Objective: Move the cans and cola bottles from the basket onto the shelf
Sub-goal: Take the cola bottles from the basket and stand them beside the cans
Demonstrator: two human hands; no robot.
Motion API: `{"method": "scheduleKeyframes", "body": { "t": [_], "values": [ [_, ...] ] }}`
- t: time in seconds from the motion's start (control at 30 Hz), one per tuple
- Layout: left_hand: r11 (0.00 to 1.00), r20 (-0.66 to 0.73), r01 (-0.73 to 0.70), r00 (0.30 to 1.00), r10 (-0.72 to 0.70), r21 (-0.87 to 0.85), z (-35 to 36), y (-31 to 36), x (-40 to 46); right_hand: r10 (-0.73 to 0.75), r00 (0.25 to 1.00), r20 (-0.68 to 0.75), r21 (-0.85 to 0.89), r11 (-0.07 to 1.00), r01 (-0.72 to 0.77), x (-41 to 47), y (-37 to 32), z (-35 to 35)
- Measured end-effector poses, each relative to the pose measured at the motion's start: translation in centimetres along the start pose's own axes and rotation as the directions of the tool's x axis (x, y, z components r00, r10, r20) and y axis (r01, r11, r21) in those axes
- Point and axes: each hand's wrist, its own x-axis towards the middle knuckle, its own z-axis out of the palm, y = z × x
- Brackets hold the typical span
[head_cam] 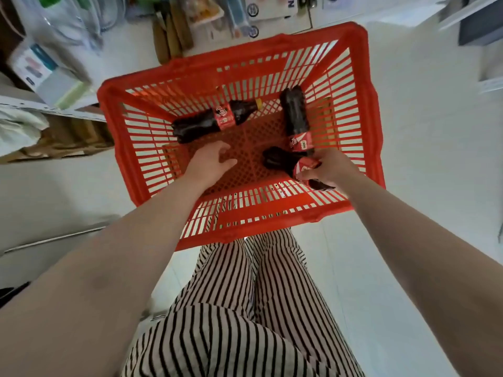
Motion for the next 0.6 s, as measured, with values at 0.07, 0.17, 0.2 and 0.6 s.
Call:
{"method": "scheduleKeyframes", "body": {
  "t": [0.07, 0.17, 0.2, 0.6],
  "values": [
    [0.999, -0.067, -0.006, 0.998, 0.008, 0.034, -0.8, -0.3, 1.0, -0.004, 1.000, 0.022, 0.073, 0.997, 0.002, 0.5, -0.4, 0.2],
    [0.998, -0.201, 0.027, 0.980, -0.014, 0.062, -2.1, -1.0, 3.4, 0.016, 0.998, 0.059, 0.084, 0.996, -0.021, 1.4, -1.4, 0.8],
    [0.997, -0.233, 0.038, 0.972, -0.020, 0.072, -2.5, -1.3, 4.2, 0.022, 0.997, 0.078, 0.069, 0.997, -0.028, 1.7, -1.8, 0.9],
    [0.910, -0.126, 0.139, 0.987, -0.097, 0.390, -1.3, -3.4, 9.1, -0.035, 0.846, 0.533, 0.624, 0.692, -0.364, 1.4, -5.2, 0.7]
  ]
}}
